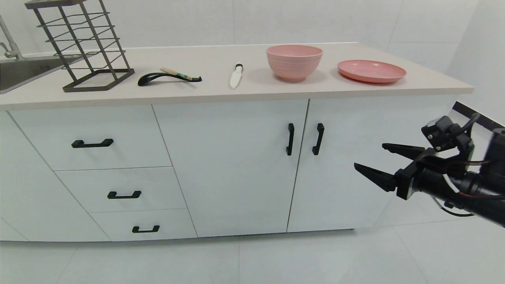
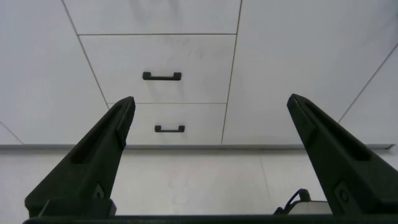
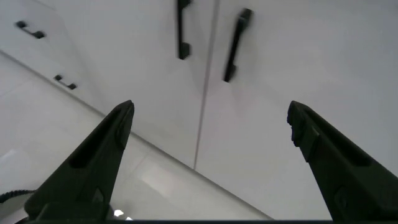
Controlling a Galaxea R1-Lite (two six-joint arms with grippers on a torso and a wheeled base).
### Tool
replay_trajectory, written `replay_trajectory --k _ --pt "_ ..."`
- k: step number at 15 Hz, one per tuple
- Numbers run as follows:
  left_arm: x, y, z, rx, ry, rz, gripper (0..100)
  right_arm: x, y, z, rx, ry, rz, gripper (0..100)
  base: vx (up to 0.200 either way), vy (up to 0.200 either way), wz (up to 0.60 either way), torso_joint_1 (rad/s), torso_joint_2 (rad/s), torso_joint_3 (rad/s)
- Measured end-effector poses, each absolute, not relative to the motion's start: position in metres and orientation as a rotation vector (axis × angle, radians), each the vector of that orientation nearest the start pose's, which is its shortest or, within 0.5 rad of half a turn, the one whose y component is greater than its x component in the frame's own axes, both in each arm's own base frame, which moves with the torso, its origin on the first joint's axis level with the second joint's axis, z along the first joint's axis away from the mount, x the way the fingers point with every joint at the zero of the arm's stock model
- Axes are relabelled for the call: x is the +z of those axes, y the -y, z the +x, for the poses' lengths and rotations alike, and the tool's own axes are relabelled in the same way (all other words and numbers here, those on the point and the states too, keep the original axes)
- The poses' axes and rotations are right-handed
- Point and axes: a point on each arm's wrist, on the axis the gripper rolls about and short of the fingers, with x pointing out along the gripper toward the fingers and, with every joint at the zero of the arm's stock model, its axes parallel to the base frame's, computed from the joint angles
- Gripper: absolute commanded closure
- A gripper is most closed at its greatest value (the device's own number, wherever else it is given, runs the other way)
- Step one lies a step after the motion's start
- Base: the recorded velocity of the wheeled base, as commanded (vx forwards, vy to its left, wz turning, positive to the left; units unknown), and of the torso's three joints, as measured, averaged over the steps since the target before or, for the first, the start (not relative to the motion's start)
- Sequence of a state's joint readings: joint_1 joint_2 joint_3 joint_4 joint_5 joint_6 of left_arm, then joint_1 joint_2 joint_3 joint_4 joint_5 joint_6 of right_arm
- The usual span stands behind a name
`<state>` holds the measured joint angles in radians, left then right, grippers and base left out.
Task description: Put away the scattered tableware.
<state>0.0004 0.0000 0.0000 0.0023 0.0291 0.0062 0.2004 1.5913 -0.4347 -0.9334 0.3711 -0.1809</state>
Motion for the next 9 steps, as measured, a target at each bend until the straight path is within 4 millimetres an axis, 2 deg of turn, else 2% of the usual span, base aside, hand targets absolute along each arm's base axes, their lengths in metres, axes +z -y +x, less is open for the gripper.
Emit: replay_trajectory --k 4,7,9 --pt "0.075 -0.001 -0.023 0.03 -0.003 0.003 0 0.145 -0.061 0.253 0.625 -0.162 -0.156 0 0.0 0.0 0.0 0.0 0.0 0.0" --pt "0.075 -0.001 -0.023 0.029 -0.003 0.007 0 0.141 -0.075 0.268 0.66 -0.141 -0.16 0 0.0 0.0 0.0 0.0 0.0 0.0" --pt "0.075 -0.001 -0.023 0.029 -0.002 0.006 0 0.138 -0.088 0.267 0.704 -0.138 -0.162 0 0.0 0.0 0.0 0.0 0.0 0.0"
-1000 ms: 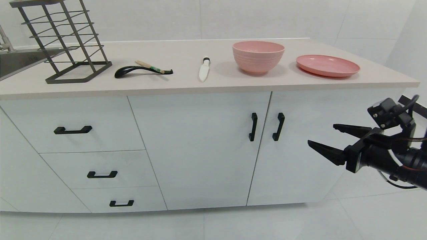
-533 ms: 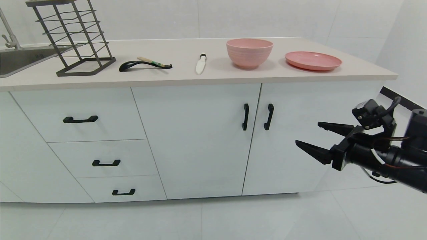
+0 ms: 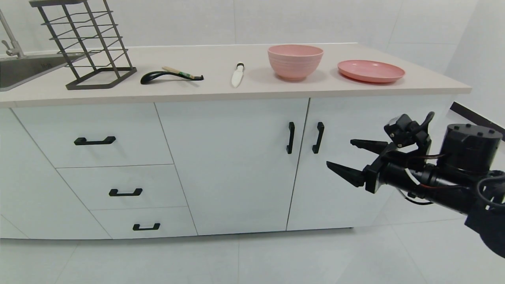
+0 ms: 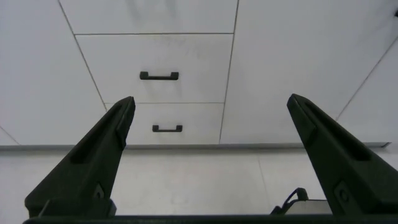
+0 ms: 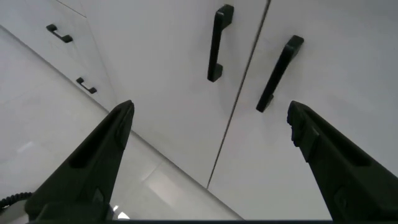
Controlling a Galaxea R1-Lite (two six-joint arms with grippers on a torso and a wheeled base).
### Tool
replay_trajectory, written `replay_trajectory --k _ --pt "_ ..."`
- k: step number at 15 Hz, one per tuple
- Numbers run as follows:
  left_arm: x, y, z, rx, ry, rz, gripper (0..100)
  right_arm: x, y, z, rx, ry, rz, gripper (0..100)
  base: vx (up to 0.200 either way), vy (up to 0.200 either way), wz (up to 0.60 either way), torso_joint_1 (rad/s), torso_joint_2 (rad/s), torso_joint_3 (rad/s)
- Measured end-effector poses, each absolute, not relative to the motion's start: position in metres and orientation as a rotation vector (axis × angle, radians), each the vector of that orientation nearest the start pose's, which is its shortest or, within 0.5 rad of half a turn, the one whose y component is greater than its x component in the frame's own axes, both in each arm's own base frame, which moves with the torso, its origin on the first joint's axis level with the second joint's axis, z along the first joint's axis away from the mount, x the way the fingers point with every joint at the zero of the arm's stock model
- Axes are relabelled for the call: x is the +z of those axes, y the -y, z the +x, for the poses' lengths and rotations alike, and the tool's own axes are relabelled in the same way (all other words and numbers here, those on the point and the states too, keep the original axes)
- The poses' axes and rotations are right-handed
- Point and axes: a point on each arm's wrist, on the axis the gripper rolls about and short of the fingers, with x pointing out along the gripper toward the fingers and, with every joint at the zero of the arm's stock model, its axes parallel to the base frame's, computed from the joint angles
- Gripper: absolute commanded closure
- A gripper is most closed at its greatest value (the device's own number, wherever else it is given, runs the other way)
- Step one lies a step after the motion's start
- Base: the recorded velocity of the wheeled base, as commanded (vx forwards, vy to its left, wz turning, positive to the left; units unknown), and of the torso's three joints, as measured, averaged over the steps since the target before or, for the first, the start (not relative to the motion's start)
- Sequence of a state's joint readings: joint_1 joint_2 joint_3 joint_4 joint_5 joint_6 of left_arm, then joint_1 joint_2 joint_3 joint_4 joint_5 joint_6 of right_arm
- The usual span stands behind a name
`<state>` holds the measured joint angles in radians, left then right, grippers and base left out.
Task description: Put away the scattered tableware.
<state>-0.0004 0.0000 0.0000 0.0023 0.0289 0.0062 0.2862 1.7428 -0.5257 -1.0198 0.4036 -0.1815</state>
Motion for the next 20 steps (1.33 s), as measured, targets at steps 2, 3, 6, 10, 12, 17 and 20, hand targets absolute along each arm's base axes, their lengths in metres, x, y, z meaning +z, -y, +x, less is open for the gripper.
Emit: replay_trajectory --k 2,3,6,10,12,17,20 --pt "0.077 0.001 -0.023 -0.023 0.01 0.002 0 0.138 -0.088 0.262 0.707 -0.141 -0.162 0 0.0 0.0 0.0 0.0 0.0 0.0" --pt "0.084 0.001 -0.023 -0.03 0.082 -0.002 0 0.138 -0.085 0.258 0.701 -0.142 -0.163 0 0.0 0.0 0.0 0.0 0.0 0.0" --pt "0.134 0.003 -0.039 -0.13 0.351 -0.023 0 0.138 -0.074 0.242 0.677 -0.127 -0.161 0 0.0 0.0 0.0 0.0 0.0 0.0" --pt "0.16 0.008 -0.051 -0.53 0.315 -0.383 0 0.139 -0.069 0.234 0.672 -0.119 -0.16 0 0.0 0.0 0.0 0.0 0.0 0.0" --pt "0.165 0.012 -0.052 -0.719 0.22 -0.467 0 0.142 -0.07 0.234 0.685 -0.107 -0.161 0 0.0 0.0 0.0 0.0 0.0 0.0" --pt "0.176 0.017 -0.027 -0.776 0.247 0.071 0 0.138 -0.072 0.238 0.689 -0.123 -0.16 0 0.0 0.0 0.0 0.0 0.0 0.0" --pt "0.209 0.017 -0.008 -0.753 0.285 0.25 0 0.138 -0.073 0.243 0.689 -0.119 -0.16 0 0.0 0.0 0.0 0.0 0.0 0.0"
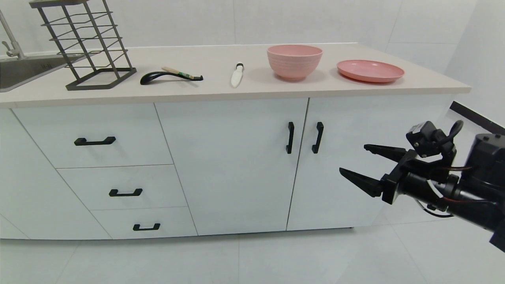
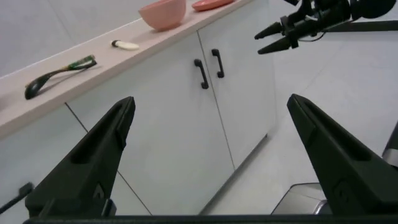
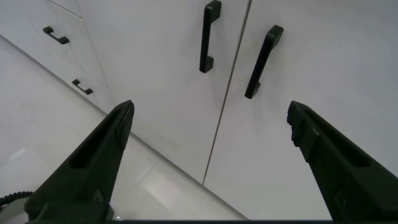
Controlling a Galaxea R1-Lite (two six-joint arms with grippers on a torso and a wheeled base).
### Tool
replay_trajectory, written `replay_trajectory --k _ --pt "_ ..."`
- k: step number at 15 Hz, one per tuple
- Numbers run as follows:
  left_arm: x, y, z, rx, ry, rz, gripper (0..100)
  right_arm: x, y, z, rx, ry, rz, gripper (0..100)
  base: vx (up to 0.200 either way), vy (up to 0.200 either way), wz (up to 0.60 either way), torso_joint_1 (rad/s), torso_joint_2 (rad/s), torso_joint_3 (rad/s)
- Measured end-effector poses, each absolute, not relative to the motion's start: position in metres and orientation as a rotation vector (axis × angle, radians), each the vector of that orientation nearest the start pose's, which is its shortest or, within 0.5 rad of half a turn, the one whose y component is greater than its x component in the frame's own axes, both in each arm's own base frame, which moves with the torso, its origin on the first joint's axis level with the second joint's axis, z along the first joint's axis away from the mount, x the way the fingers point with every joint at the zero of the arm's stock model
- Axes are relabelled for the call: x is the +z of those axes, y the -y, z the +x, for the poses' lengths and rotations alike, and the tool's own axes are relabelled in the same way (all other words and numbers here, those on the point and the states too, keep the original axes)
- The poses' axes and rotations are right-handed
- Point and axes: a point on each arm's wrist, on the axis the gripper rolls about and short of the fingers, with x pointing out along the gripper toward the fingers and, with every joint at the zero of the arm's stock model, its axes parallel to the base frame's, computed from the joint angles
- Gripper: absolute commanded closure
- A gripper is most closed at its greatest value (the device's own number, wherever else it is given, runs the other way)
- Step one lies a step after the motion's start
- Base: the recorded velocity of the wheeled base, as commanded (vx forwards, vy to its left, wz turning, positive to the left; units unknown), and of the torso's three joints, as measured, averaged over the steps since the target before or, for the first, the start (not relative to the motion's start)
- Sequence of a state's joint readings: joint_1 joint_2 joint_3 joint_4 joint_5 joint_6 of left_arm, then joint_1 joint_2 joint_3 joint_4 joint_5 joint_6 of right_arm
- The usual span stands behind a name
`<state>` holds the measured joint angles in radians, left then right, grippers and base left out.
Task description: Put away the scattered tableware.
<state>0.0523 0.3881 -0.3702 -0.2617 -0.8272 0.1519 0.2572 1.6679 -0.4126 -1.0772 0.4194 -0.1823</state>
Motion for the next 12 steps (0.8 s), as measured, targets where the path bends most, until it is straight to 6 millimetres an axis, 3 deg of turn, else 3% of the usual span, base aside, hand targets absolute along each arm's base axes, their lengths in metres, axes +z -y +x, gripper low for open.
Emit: replay_trajectory --k 3,6,9,12 --pt "0.233 0.016 0.013 -0.792 0.257 0.254 0 0.138 -0.074 0.247 0.69 -0.117 -0.161 0 0.0 0.0 0.0 0.0 0.0 0.0" --pt "0.238 0.022 0.046 -0.939 0.214 0.265 0 0.137 -0.074 0.248 0.689 -0.12 -0.161 0 0.0 0.0 0.0 0.0 0.0 0.0" --pt "0.242 0.039 0.084 -1.071 0.23 0.273 0 0.135 -0.075 0.25 0.69 -0.124 -0.161 0 0.0 0.0 0.0 0.0 0.0 0.0" --pt "0.234 0.067 0.127 -1.093 0.205 0.267 0 0.132 -0.073 0.25 0.7 -0.121 -0.159 0 0.0 0.0 0.0 0.0 0.0 0.0"
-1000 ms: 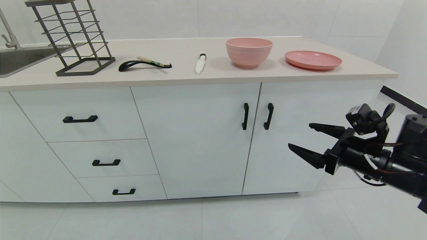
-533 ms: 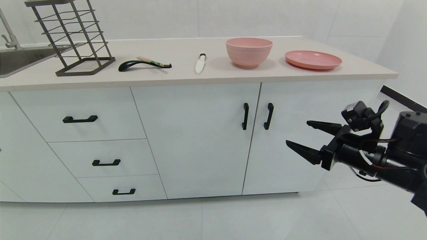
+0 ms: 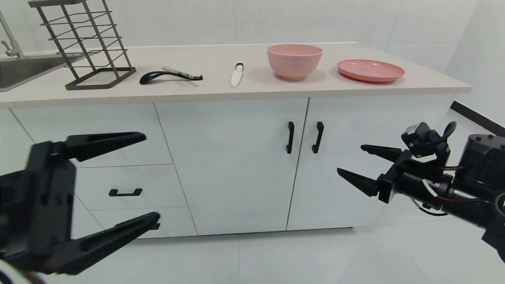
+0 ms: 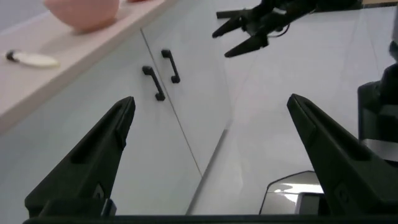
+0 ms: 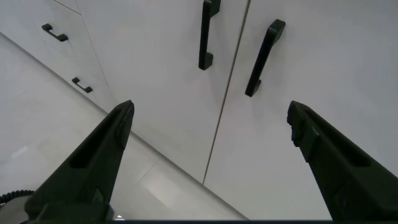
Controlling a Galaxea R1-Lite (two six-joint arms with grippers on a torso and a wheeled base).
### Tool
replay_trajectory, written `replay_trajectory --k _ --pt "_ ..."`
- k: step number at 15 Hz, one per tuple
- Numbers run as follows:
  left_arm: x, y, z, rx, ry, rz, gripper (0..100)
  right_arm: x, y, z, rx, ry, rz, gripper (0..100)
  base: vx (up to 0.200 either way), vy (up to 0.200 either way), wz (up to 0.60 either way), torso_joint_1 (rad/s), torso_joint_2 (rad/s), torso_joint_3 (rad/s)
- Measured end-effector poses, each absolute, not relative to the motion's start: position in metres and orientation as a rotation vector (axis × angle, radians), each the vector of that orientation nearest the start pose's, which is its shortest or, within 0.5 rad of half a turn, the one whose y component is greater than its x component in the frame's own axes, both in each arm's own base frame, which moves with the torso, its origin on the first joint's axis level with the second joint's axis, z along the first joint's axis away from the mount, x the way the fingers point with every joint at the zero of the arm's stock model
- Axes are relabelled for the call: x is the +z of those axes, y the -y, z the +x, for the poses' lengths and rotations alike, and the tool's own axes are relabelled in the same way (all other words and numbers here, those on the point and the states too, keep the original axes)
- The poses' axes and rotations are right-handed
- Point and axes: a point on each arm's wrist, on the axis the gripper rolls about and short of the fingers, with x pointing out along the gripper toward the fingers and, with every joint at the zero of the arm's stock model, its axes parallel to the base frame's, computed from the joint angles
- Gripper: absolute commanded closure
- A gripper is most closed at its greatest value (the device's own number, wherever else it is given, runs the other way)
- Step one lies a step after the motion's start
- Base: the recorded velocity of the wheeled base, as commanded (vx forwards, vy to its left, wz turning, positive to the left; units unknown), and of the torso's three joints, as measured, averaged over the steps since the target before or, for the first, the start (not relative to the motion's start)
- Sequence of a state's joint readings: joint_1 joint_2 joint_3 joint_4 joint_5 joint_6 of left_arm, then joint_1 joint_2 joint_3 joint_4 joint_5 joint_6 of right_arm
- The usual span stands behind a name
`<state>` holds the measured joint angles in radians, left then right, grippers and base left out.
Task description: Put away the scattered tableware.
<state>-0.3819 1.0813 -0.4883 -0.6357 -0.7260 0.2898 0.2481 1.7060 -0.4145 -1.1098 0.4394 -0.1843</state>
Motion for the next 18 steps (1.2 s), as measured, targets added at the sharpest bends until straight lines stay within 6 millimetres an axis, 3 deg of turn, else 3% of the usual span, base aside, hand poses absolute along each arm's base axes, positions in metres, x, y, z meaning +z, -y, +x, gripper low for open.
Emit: replay_trajectory --k 4,11,15,18 --pt "0.209 0.092 0.165 -0.974 0.055 0.278 0 0.131 -0.071 0.249 0.696 -0.124 -0.16 0 0.0 0.0 0.0 0.0 0.0 0.0" --pt "0.192 0.133 0.192 -1.08 0.031 0.271 0 0.129 -0.074 0.259 0.752 -0.108 -0.177 0 0.0 0.0 0.0 0.0 0.0 0.0" --pt "0.183 0.154 0.217 -1.099 0.09 0.264 0 0.123 -0.071 0.281 0.841 -0.004 -0.204 0 0.0 0.0 0.0 0.0 0.0 0.0" --pt "0.183 0.174 0.225 -1.152 0.12 0.251 0 0.111 -0.071 0.299 0.856 -0.006 -0.207 0 0.0 0.0 0.0 0.0 0.0 0.0"
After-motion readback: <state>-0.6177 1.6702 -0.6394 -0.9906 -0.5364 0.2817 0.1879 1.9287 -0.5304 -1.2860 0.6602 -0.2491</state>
